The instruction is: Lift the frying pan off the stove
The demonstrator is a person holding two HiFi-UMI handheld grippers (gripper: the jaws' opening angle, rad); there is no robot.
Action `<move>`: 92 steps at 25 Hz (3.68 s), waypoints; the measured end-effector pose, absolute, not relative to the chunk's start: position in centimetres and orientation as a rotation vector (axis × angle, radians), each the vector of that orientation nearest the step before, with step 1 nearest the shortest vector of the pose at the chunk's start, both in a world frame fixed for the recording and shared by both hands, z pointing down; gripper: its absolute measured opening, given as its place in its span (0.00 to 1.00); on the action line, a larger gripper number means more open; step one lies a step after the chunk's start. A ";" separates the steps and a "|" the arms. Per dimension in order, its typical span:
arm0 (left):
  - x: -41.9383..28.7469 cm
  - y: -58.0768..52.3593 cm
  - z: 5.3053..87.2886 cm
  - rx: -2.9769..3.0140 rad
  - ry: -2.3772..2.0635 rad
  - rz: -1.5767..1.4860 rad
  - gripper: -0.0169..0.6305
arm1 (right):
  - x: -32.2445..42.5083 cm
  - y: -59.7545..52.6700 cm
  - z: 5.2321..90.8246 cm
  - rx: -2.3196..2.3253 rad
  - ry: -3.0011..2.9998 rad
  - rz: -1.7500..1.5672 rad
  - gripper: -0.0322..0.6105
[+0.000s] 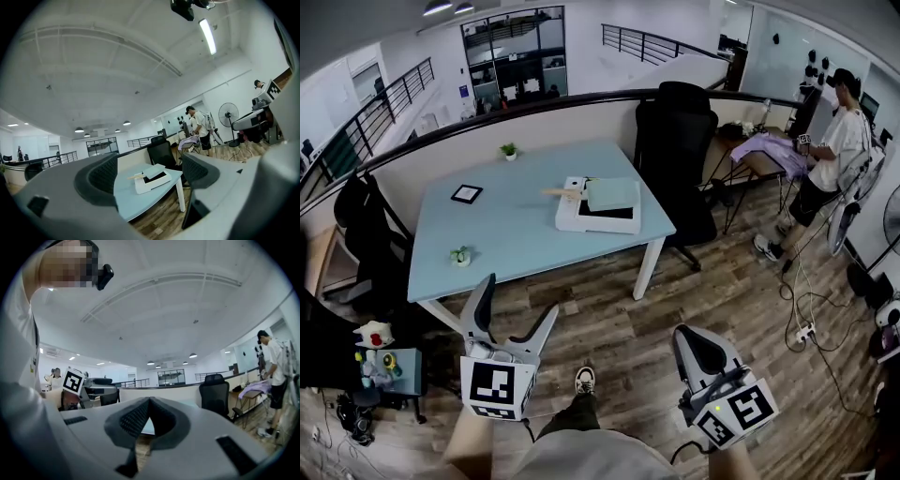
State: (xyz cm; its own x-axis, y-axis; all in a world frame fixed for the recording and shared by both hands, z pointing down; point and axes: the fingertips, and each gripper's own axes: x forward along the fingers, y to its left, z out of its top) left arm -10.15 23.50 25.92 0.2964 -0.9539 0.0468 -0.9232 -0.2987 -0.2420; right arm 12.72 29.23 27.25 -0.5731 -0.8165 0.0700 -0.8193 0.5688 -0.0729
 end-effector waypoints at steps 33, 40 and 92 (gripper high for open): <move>-15.5 -7.1 33.2 -2.582 1.558 -0.502 0.66 | 4.8 -1.9 34.8 1.378 -2.600 0.372 0.05; -14.4 -12.4 34.8 -2.575 1.571 -0.564 0.66 | 6.0 -7.9 36.0 1.341 -2.608 0.386 0.05; -9.5 -36.1 64.1 -2.463 0.329 -2.091 0.66 | 7.8 -37.2 52.0 0.784 -2.526 0.662 0.05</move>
State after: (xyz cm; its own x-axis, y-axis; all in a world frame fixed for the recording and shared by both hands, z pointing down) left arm -9.45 -36.07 64.05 0.1530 -0.0849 0.9846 -0.2211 -0.9740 -0.0497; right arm 7.82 -37.16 52.03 -0.7567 -0.4126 0.5071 -0.6082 0.7287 -0.3147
